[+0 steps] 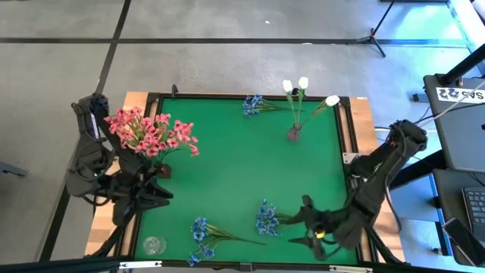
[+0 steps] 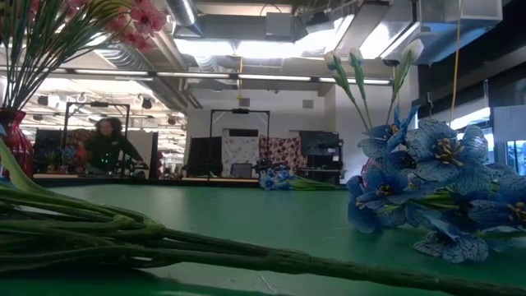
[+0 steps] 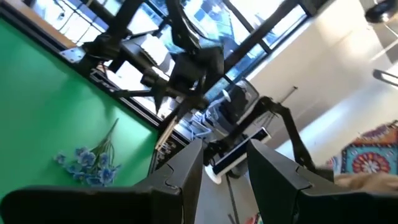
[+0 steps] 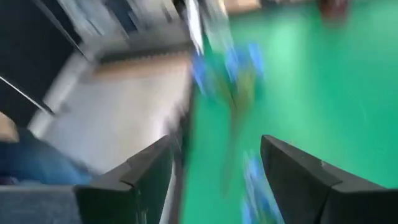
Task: Sort flowers into vase by color
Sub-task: Move the bottom right blue flower to the bottom middle of the table, then put the bottom left blue flower into the transparent vase
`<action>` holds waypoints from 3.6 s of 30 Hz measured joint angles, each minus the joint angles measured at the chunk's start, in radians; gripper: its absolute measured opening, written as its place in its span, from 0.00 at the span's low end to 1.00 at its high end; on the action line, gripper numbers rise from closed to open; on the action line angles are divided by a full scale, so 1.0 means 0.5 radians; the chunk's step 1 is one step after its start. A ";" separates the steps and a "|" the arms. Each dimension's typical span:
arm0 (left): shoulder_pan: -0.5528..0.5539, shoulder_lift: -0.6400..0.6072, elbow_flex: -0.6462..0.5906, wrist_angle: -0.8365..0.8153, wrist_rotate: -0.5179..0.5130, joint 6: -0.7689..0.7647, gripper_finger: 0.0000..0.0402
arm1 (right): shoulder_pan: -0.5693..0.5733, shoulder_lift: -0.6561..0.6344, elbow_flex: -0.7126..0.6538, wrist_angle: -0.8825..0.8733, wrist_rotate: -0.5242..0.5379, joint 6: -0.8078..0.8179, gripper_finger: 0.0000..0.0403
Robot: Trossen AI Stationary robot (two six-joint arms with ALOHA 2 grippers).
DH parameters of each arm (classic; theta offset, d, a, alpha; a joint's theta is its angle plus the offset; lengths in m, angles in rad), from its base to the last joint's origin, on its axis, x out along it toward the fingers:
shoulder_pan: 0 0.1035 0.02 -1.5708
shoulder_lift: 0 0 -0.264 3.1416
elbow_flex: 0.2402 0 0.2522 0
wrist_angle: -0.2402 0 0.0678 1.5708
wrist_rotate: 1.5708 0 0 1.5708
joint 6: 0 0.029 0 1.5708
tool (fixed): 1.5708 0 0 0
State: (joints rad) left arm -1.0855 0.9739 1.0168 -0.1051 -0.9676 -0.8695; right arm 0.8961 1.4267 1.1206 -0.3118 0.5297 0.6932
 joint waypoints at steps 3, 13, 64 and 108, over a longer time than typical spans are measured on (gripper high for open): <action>0.056 0.023 0.000 0.000 0.002 -0.028 0.30 | 0.083 0.085 0.000 -0.541 -0.020 0.400 0.60; 0.138 0.031 0.000 0.000 0.008 -0.030 0.30 | -0.007 0.503 -0.230 -0.727 -0.464 0.363 0.60; 0.336 0.723 0.000 -0.163 0.569 0.398 0.30 | -0.886 0.945 0.626 -0.336 -0.571 -0.442 0.79; 0.613 1.731 -0.003 -0.432 1.235 0.174 0.05 | -0.888 0.944 0.926 -1.146 -0.628 -0.299 0.79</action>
State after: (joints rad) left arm -0.7792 1.8395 1.0152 -0.3210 -0.3501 -0.7826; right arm 0.4522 1.8988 1.5838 -0.8848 0.2156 0.5435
